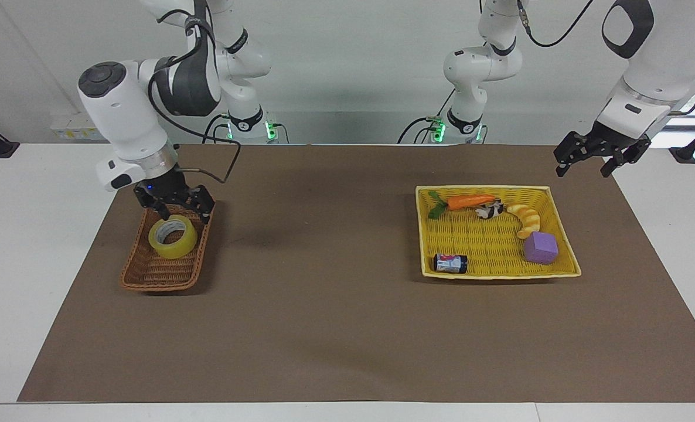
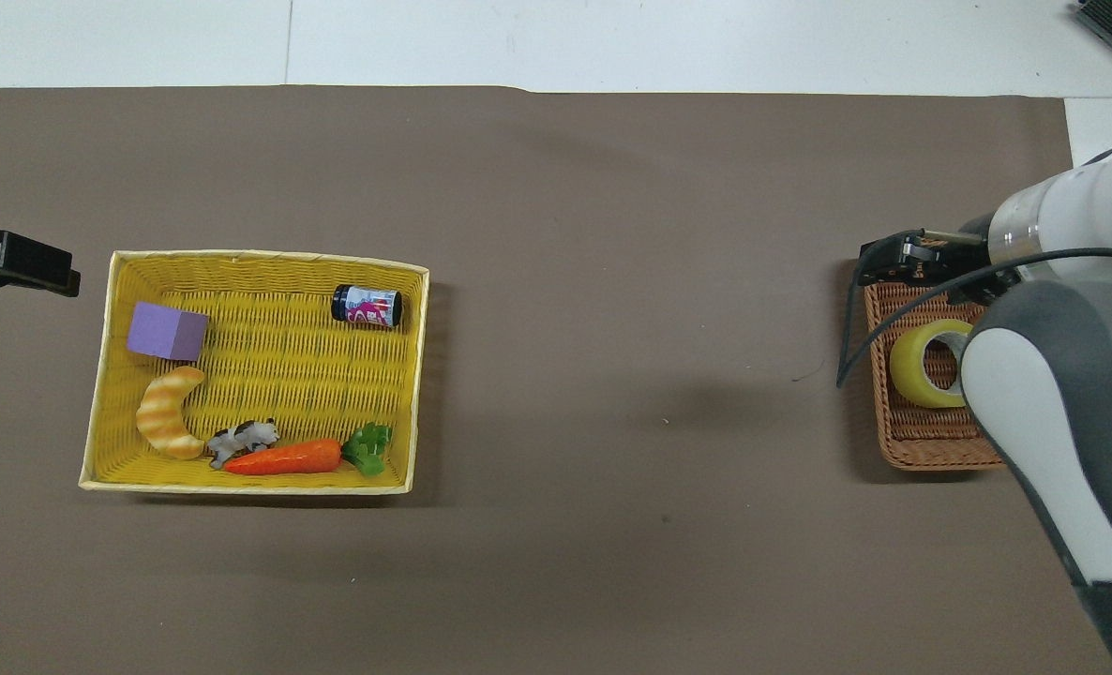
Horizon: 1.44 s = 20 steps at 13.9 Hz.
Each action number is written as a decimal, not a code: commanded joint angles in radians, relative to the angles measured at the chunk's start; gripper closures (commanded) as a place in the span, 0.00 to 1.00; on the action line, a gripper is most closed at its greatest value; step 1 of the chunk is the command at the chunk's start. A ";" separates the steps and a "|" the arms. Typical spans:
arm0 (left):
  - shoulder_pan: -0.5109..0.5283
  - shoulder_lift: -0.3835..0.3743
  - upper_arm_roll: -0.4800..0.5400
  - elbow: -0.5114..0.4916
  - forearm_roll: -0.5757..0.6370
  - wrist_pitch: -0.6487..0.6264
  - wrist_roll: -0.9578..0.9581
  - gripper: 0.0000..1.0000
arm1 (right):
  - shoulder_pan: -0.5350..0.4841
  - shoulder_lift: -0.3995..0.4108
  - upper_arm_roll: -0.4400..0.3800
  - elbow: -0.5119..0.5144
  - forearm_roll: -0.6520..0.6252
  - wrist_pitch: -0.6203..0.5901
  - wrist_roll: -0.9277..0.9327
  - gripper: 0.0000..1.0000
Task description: Move tape to another basket
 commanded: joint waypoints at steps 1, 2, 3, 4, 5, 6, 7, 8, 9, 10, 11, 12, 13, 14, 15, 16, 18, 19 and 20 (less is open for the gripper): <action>0.011 -0.020 -0.009 -0.023 0.019 -0.013 0.013 0.00 | -0.018 -0.104 -0.010 0.016 -0.024 -0.096 0.018 0.00; 0.011 -0.020 -0.007 -0.023 0.019 -0.013 0.013 0.00 | -0.022 -0.116 -0.017 0.051 -0.024 -0.151 0.015 0.00; 0.011 -0.021 -0.007 -0.023 0.019 -0.014 0.013 0.00 | -0.038 -0.128 -0.021 0.086 -0.024 -0.199 0.011 0.00; 0.011 -0.021 -0.007 -0.023 0.019 -0.014 0.011 0.00 | -0.048 -0.136 -0.027 0.125 -0.025 -0.243 0.008 0.00; 0.011 -0.021 -0.006 -0.023 0.019 -0.014 0.013 0.00 | -0.051 -0.136 -0.032 0.166 -0.028 -0.292 0.002 0.00; 0.011 -0.021 -0.006 -0.023 0.019 -0.014 0.013 0.00 | -0.059 -0.138 -0.032 0.192 -0.043 -0.329 -0.002 0.00; 0.011 -0.021 -0.006 -0.023 0.019 -0.014 0.013 0.00 | -0.062 -0.141 -0.031 0.189 -0.056 -0.337 -0.003 0.00; 0.010 -0.021 -0.006 -0.025 0.019 -0.013 0.011 0.00 | -0.064 -0.160 -0.029 0.162 -0.056 -0.337 0.000 0.00; 0.010 -0.021 -0.006 -0.025 0.019 -0.013 0.013 0.00 | -0.064 -0.173 -0.030 0.119 -0.054 -0.336 0.004 0.00; 0.010 -0.024 -0.006 -0.031 0.019 -0.013 0.013 0.00 | -0.064 -0.184 -0.029 0.113 -0.054 -0.340 -0.005 0.00; 0.011 -0.027 -0.006 -0.034 0.019 -0.011 0.013 0.00 | -0.064 -0.181 -0.029 0.114 -0.054 -0.337 -0.005 0.00; 0.010 -0.027 -0.006 -0.034 0.019 -0.013 0.013 0.00 | -0.064 -0.181 -0.029 0.114 -0.054 -0.337 -0.009 0.00; 0.010 -0.027 -0.006 -0.034 0.019 -0.013 0.013 0.00 | -0.064 -0.182 -0.030 0.113 -0.059 -0.337 -0.032 0.00; 0.010 -0.027 -0.006 -0.034 0.019 -0.013 0.013 0.00 | -0.064 -0.190 -0.031 0.101 -0.068 -0.331 -0.082 0.00; 0.010 -0.027 -0.006 -0.034 0.019 -0.013 0.013 0.00 | -0.064 -0.193 -0.031 0.096 -0.083 -0.333 -0.110 0.00; 0.010 -0.027 -0.006 -0.034 0.019 -0.013 0.013 0.00 | -0.064 -0.191 -0.031 0.096 -0.088 -0.334 -0.114 0.00; 0.010 -0.027 -0.006 -0.034 0.019 -0.013 0.013 0.00 | -0.064 -0.191 -0.029 0.097 -0.085 -0.340 -0.101 0.00; 0.011 -0.027 -0.006 -0.034 0.019 -0.013 0.011 0.00 | -0.064 -0.191 -0.029 0.097 -0.084 -0.342 -0.098 0.00; 0.011 -0.027 -0.006 -0.034 0.018 -0.011 0.008 0.00 | -0.064 -0.191 -0.029 0.100 -0.084 -0.344 -0.109 0.00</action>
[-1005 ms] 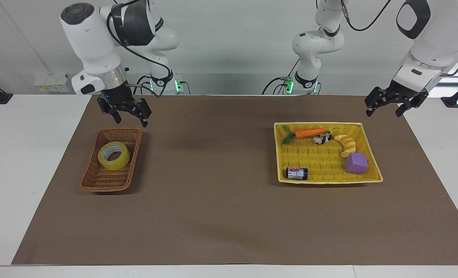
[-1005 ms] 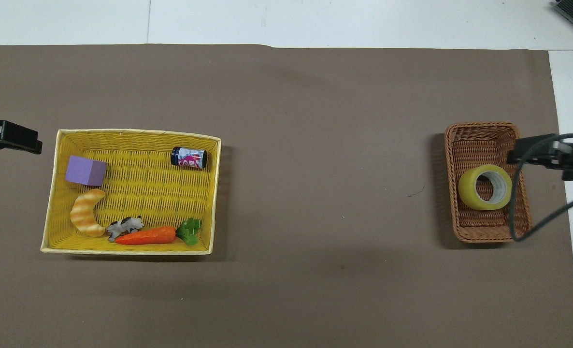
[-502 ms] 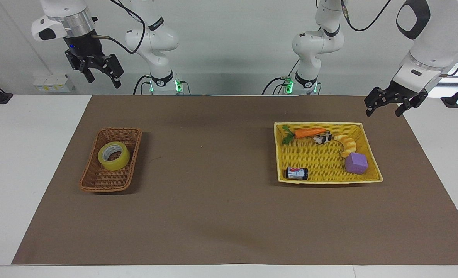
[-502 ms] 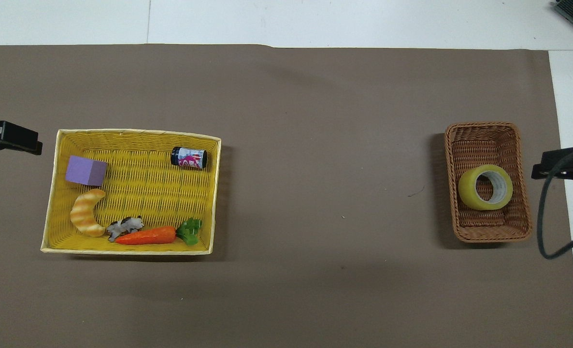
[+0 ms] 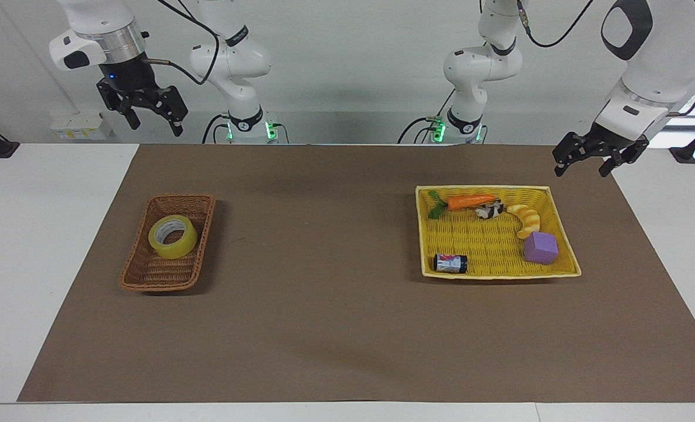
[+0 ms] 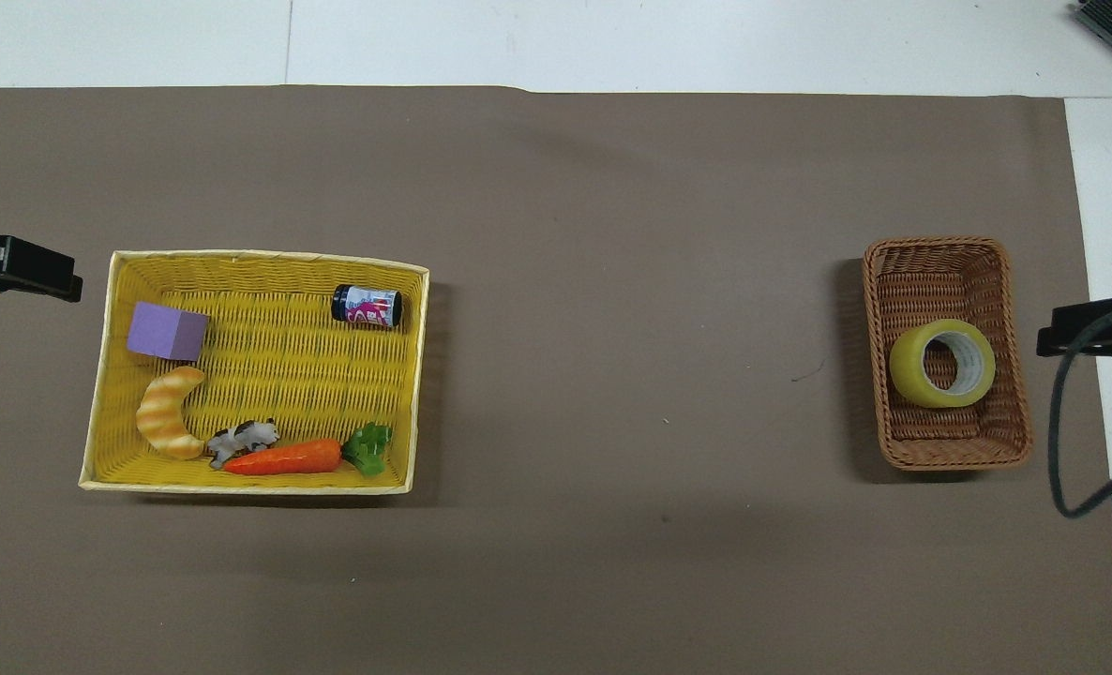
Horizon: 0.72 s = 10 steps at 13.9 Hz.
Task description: Move tape to another basket
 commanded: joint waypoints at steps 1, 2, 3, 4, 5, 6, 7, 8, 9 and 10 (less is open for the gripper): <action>0.011 -0.026 -0.005 -0.028 0.018 -0.005 0.008 0.00 | -0.010 -0.026 0.009 -0.022 -0.019 -0.007 -0.030 0.00; 0.010 -0.026 -0.005 -0.028 0.018 -0.005 0.011 0.00 | -0.010 -0.026 0.009 -0.022 -0.009 -0.007 -0.030 0.00; 0.010 -0.026 -0.005 -0.028 0.018 -0.005 0.011 0.00 | -0.010 -0.021 0.009 -0.019 -0.002 -0.007 -0.029 0.00; 0.011 -0.026 -0.005 -0.028 0.018 -0.006 0.009 0.00 | -0.010 -0.021 0.009 -0.012 -0.002 -0.010 -0.029 0.00; 0.011 -0.026 -0.005 -0.028 0.018 -0.005 0.009 0.00 | -0.010 -0.021 0.009 -0.008 -0.001 -0.020 -0.030 0.00; 0.011 -0.026 -0.005 -0.028 0.018 -0.005 0.008 0.00 | -0.010 -0.021 0.009 -0.007 -0.001 -0.023 -0.029 0.00; 0.011 -0.026 -0.005 -0.028 0.018 -0.005 0.008 0.00 | -0.010 -0.021 0.009 -0.005 -0.002 -0.023 -0.029 0.00; 0.011 -0.026 -0.005 -0.028 0.018 -0.005 0.006 0.00 | -0.010 -0.021 0.009 -0.005 -0.002 -0.022 -0.029 0.00; 0.011 -0.026 -0.003 -0.028 0.018 -0.005 0.006 0.00 | -0.010 -0.020 0.010 -0.005 -0.001 -0.020 -0.027 0.00; 0.011 -0.026 -0.003 -0.028 0.018 -0.005 0.006 0.00 | -0.010 -0.021 0.010 -0.004 0.001 -0.013 -0.029 0.00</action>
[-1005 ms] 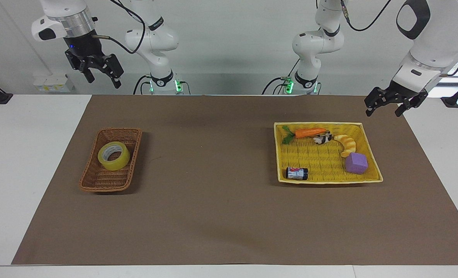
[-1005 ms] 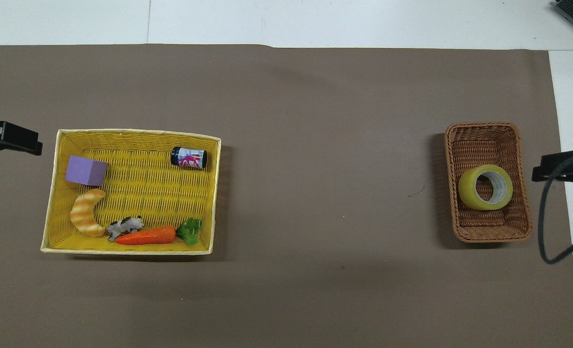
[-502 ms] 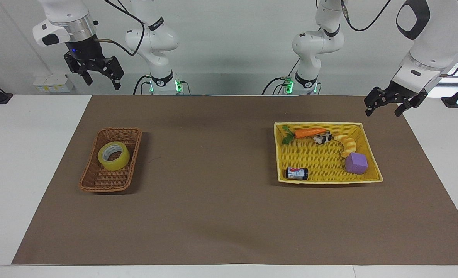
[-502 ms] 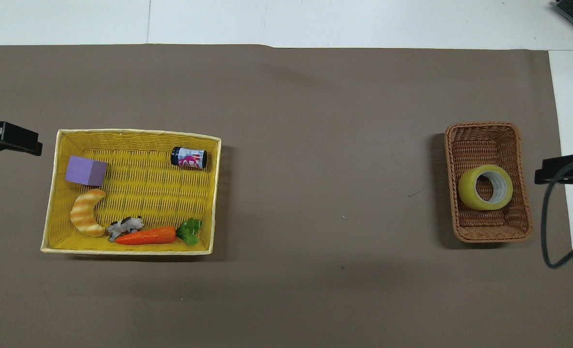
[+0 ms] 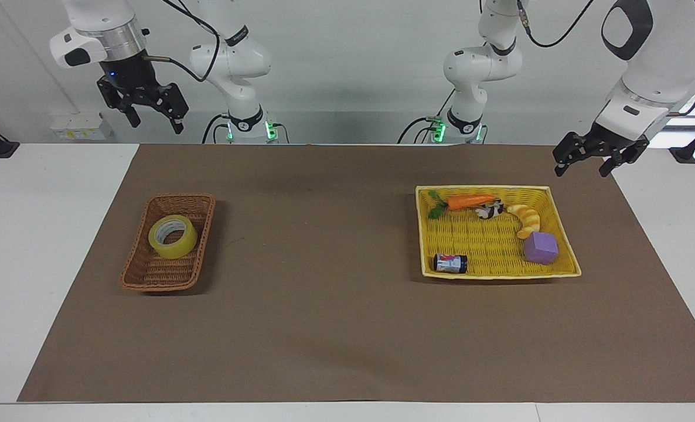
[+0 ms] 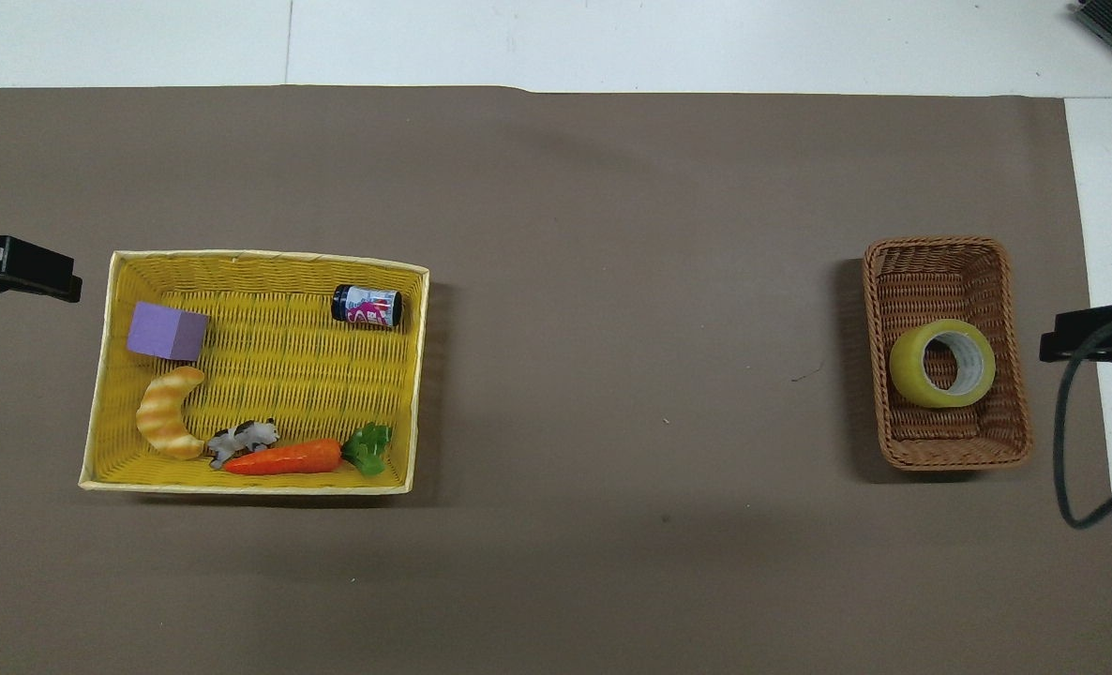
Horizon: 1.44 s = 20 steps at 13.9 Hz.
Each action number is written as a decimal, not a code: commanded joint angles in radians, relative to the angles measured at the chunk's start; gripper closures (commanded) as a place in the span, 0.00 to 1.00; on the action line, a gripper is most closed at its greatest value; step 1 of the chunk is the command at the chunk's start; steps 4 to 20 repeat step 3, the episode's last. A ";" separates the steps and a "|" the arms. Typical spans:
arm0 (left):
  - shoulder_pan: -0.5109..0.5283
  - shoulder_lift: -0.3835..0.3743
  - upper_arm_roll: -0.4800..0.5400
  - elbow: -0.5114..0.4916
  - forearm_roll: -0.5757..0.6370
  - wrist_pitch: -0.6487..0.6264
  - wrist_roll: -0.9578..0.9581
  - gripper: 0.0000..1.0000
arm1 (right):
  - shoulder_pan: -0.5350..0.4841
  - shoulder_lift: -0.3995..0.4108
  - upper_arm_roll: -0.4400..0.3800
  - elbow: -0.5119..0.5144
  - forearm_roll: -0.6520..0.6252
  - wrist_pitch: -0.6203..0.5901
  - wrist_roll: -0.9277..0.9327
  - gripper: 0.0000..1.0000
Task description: Move tape to another basket
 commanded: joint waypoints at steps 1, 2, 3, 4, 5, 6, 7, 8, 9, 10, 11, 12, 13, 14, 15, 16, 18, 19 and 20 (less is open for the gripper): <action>0.011 -0.026 -0.005 -0.028 0.016 -0.004 0.006 0.00 | -0.010 -0.012 0.008 0.001 0.007 -0.003 -0.020 0.00; 0.013 -0.026 -0.005 -0.028 0.015 -0.002 0.005 0.00 | -0.008 -0.012 0.010 0.009 0.014 -0.003 -0.010 0.00; 0.013 -0.026 -0.003 -0.028 0.015 -0.002 0.005 0.00 | -0.008 -0.012 0.010 0.009 0.014 -0.006 -0.010 0.00; 0.013 -0.026 -0.003 -0.028 0.015 -0.002 0.005 0.00 | -0.008 -0.012 0.010 0.009 0.014 -0.006 -0.010 0.00; 0.013 -0.026 -0.003 -0.028 0.015 -0.002 0.005 0.00 | -0.008 -0.012 0.010 0.009 0.014 -0.006 -0.010 0.00; 0.013 -0.026 -0.003 -0.028 0.015 -0.002 0.005 0.00 | -0.008 -0.012 0.010 0.009 0.014 -0.006 -0.010 0.00; 0.013 -0.026 -0.003 -0.028 0.015 -0.002 0.005 0.00 | -0.008 -0.012 0.010 0.009 0.014 -0.006 -0.010 0.00; 0.013 -0.026 -0.003 -0.028 0.015 -0.002 0.005 0.00 | -0.008 -0.012 0.010 0.009 0.014 -0.006 -0.010 0.00; 0.013 -0.026 -0.003 -0.028 0.015 -0.002 0.005 0.00 | -0.008 -0.012 0.010 0.009 0.014 -0.006 -0.010 0.00; 0.013 -0.026 -0.003 -0.028 0.015 -0.002 0.005 0.00 | -0.008 -0.012 0.010 0.009 0.014 -0.006 -0.010 0.00; 0.013 -0.026 -0.003 -0.028 0.015 -0.002 0.005 0.00 | -0.008 -0.012 0.010 0.009 0.014 -0.006 -0.010 0.00; 0.013 -0.026 -0.003 -0.028 0.015 -0.002 0.005 0.00 | -0.008 -0.012 0.010 0.009 0.014 -0.006 -0.010 0.00; 0.013 -0.026 -0.003 -0.028 0.015 -0.002 0.005 0.00 | -0.008 -0.012 0.010 0.009 0.014 -0.006 -0.010 0.00; 0.013 -0.026 -0.003 -0.028 0.015 -0.002 0.005 0.00 | -0.008 -0.012 0.010 0.009 0.014 -0.006 -0.010 0.00; 0.013 -0.026 -0.003 -0.028 0.015 -0.002 0.005 0.00 | -0.008 -0.012 0.010 0.009 0.014 -0.006 -0.010 0.00; 0.013 -0.026 -0.003 -0.028 0.015 -0.002 0.005 0.00 | -0.008 -0.012 0.010 0.009 0.014 -0.006 -0.010 0.00; 0.013 -0.026 -0.003 -0.028 0.015 -0.002 0.005 0.00 | -0.008 -0.012 0.010 0.009 0.014 -0.006 -0.010 0.00; 0.013 -0.026 -0.003 -0.028 0.015 -0.002 0.005 0.00 | -0.008 -0.012 0.010 0.009 0.014 -0.006 -0.010 0.00; 0.013 -0.026 -0.003 -0.028 0.015 -0.002 0.005 0.00 | -0.008 -0.012 0.010 0.009 0.014 -0.006 -0.010 0.00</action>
